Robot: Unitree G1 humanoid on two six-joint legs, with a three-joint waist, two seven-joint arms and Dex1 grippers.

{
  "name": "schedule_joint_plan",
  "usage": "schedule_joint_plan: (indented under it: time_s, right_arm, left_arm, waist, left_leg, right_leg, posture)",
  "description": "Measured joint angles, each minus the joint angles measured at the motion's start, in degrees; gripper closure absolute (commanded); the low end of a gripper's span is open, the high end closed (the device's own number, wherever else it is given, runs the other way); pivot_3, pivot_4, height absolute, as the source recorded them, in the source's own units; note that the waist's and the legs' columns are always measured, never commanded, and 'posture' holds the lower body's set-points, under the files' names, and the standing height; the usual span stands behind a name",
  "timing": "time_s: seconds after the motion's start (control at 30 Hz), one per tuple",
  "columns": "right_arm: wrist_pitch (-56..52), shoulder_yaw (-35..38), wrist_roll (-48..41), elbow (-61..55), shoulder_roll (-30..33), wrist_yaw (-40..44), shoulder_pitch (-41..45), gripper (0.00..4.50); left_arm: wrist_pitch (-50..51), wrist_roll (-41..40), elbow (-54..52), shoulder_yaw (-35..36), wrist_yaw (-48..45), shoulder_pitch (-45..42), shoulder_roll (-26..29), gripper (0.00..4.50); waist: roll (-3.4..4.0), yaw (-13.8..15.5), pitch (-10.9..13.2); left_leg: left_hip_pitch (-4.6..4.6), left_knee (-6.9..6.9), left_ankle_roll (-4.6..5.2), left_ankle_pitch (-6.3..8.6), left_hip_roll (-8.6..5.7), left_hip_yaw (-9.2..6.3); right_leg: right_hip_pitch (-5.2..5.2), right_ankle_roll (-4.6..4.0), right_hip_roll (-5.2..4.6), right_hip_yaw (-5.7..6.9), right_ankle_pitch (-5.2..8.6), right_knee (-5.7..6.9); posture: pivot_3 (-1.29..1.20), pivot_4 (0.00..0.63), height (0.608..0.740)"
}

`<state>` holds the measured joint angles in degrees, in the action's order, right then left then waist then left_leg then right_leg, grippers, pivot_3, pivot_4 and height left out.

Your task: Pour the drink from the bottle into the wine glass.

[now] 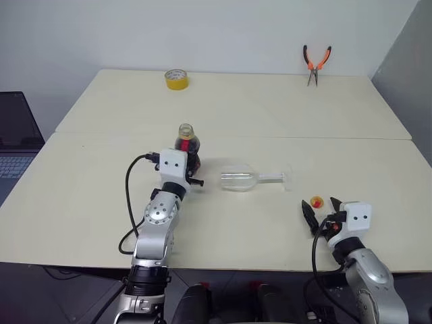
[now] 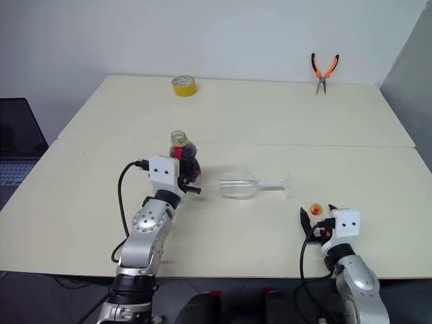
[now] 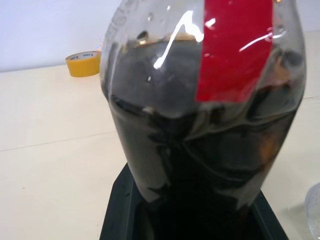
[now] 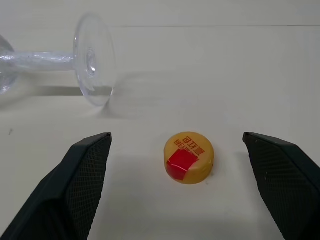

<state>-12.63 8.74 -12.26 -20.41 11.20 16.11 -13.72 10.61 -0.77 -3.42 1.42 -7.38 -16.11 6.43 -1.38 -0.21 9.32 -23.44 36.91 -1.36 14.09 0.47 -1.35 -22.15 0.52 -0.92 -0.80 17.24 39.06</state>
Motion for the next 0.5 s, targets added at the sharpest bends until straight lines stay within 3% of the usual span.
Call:
schedule_joint_plan:
  time_s: [0.2, 0.5]
  right_arm:
    - [7.5, -2.7, 3.5, -7.8, 3.4, 2.1, 0.4, 0.0]
    - [-6.9, -13.5, -2.8, -17.3, 5.4, 5.6, 10.7, 0.0]
  left_arm:
    - [0.0, -2.3, 2.0, 2.7, 0.8, -1.1, -0.2, 3.78]
    - [0.0, -4.8, 8.6, 6.0, 1.6, -3.4, 0.6, 3.78]
  waist:
    - [0.0, -0.2, 0.0]
    - [-0.02, 0.1, 0.0]
  left_leg:
    - [0.02, 0.01, 0.0, 0.0, 0.08, -0.01]
    - [0.03, 0.07, -0.01, 0.0, -0.02, -0.04]
  right_leg:
    - [-0.01, 0.0, 0.09, 0.0, 0.0, 0.03]
    - [0.08, 0.0, -0.01, 0.03, -0.01, 0.0]
  posture:
    - [0.0, 0.15, 0.74]
    - [0.0, 0.15, 0.74]
